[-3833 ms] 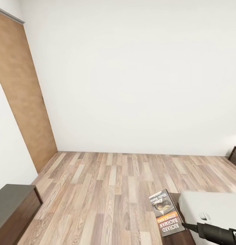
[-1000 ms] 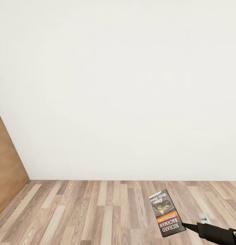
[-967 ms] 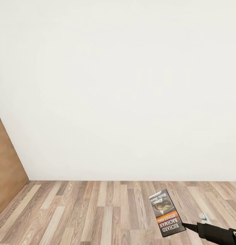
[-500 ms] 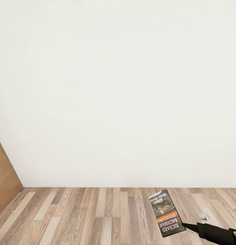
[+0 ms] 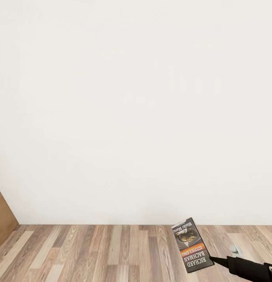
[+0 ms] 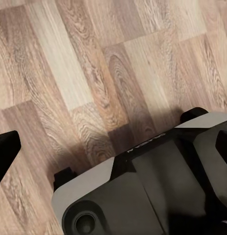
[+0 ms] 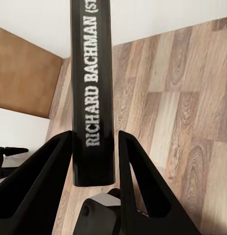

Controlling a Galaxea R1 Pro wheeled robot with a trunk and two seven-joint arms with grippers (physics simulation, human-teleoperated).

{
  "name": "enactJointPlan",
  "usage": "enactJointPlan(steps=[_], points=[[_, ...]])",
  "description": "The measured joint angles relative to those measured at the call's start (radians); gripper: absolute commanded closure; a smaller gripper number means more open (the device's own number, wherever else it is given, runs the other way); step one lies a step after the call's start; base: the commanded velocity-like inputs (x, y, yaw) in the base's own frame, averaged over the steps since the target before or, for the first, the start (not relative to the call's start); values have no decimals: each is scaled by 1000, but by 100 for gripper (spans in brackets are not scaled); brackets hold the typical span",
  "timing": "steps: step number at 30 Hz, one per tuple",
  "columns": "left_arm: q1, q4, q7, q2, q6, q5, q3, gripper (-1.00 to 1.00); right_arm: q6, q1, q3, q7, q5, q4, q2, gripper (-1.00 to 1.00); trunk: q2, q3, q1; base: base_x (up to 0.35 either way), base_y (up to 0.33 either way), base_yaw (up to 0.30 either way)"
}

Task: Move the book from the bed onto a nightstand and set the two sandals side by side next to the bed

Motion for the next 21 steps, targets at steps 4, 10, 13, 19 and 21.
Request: enactJointPlan(steps=[4,10,13,19,21], points=[[0,0,0,0,0,0,0,-100,0,0,-3,0,0,0,0,100,0,0,0,120,0,-18],[0,0,0,0,0,0,0,-100,0,0,-4,0,0,-1,0,100,0,-3,1,19,0,-170],[0,0,0,0,0,0,0,-100,0,0,-3,0,0,-1,0,100,0,-6,1,3,0,-223],[0,0,0,0,0,0,0,-100,0,0,-2,0,1,-1,0,100,0,-11,1,10,0,-231],[0,0,0,0,0,0,0,-100,0,0,-1,0,1,0,0,100,0,-12,0,174,0,-232]])
